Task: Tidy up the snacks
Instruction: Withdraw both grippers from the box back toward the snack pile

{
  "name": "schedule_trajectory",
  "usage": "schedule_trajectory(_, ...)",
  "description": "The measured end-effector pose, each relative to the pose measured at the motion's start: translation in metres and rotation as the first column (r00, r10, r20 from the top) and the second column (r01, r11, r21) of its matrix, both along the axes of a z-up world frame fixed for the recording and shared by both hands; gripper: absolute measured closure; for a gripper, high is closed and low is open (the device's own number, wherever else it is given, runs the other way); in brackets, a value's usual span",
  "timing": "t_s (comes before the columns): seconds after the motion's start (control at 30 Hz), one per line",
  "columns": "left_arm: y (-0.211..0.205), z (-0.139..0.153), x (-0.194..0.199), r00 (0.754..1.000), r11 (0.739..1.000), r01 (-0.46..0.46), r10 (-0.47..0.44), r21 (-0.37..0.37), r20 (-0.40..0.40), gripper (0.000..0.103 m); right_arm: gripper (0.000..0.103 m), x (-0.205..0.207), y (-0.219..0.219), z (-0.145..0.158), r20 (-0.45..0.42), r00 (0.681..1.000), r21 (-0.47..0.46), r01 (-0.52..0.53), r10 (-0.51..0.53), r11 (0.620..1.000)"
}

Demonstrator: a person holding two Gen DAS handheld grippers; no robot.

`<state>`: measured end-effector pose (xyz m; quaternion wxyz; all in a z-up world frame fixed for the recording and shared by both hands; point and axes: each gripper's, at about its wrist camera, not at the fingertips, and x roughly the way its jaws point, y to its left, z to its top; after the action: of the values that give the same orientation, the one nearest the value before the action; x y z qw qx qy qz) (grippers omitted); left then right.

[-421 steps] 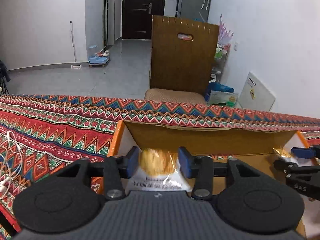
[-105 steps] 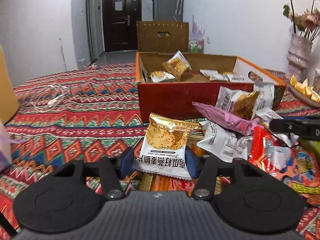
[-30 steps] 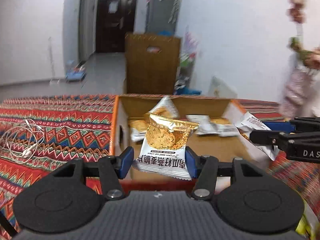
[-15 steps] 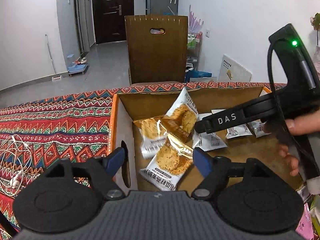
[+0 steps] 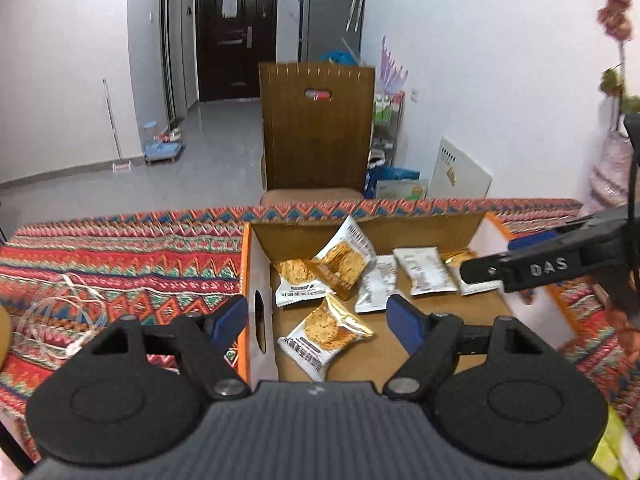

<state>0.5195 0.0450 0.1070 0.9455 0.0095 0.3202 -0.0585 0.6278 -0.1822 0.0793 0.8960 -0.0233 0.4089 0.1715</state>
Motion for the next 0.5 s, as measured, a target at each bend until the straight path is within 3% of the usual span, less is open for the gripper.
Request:
schedule_trajectory(0.07, -0.002, 0.015, -0.019, 1.000, 1.000, 0.005, -0.005, 0.003, 0.021, 0.020, 0.020, -0.022, -0.011, 0.016, 0.025, 1.000, 0.005, -0.005, 0.005, 1.000)
schedule_trajectory(0.17, -0.001, 0.038, -0.059, 0.999, 1.000, 0.010, -0.009, -0.015, 0.050, 0.009, 0.020, -0.066, -0.029, 0.035, 0.067, 0.997, 0.003, -0.024, 0.023, 1.000)
schedule_trajectory(0.23, 0.001, 0.046, -0.085, 0.998, 0.999, 0.019, -0.017, -0.034, 0.059, 0.008, 0.019, -0.097, -0.042, 0.045, 0.093, 0.995, 0.008, -0.035, 0.035, 0.999)
schedule_trajectory(0.37, 0.003, 0.054, -0.139, 0.996, 0.999, 0.018, -0.015, -0.035, 0.092, 0.004, 0.010, -0.163, -0.069, 0.058, 0.147, 0.988, 0.028, -0.054, 0.049, 0.998)
schedule_trajectory(0.5, 0.003, 0.053, -0.200, 0.988, 0.998, 0.053, -0.048, -0.029, 0.148, 0.002, 0.008, -0.234, -0.090, 0.063, 0.236, 0.969, 0.007, -0.077, 0.073, 0.997)
